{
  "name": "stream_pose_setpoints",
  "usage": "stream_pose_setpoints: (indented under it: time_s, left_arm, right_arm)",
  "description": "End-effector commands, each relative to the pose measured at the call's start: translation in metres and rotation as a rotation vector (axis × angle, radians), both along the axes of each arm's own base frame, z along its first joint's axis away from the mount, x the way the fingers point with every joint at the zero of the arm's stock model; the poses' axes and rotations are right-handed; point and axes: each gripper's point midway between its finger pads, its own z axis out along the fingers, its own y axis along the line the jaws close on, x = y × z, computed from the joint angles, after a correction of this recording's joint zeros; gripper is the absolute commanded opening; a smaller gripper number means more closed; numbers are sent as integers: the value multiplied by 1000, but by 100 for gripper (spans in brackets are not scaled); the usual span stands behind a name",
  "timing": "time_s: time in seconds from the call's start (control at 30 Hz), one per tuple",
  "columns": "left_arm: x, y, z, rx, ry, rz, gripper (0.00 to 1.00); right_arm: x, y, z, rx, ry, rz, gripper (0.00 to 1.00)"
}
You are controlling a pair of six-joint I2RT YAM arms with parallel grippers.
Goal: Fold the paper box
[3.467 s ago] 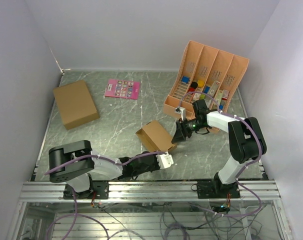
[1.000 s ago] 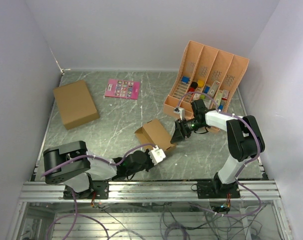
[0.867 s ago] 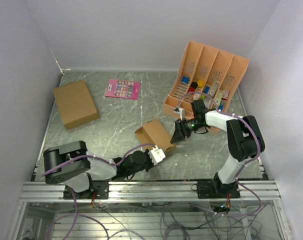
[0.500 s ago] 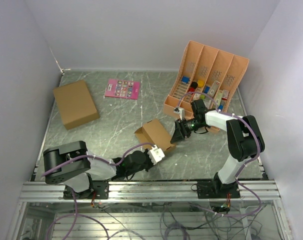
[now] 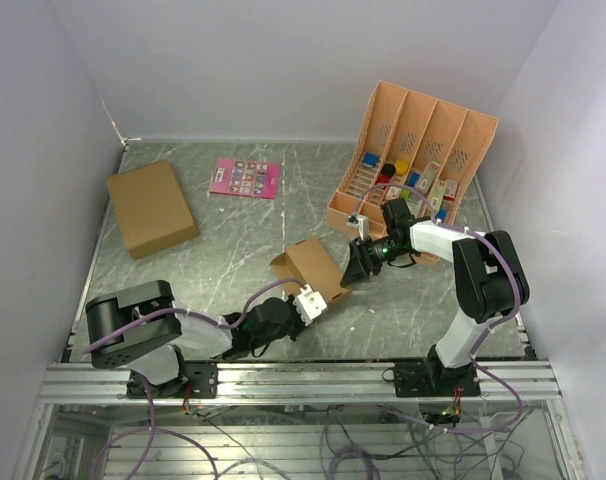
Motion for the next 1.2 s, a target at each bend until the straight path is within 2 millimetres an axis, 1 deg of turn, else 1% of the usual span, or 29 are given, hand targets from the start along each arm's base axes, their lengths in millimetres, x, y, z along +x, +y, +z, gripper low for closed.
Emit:
stream_pose_setpoints:
  time_s: [0.0, 0.5, 0.83, 1.17]
  left_arm:
    - [4, -7, 10, -58, 17, 3, 7]
    - [9, -13, 14, -86, 80, 18, 7]
    - [14, -7, 17, -120, 109, 42, 7]
    - [11, -5, 13, -132, 124, 33, 7]
  right_arm:
    - [10, -16, -29, -135, -50, -4, 43]
    - [8, -14, -30, -137, -47, 7, 43]
    - [8, -14, -31, -143, -48, 6, 43]
    - [8, -14, -33, -151, -45, 8, 43]
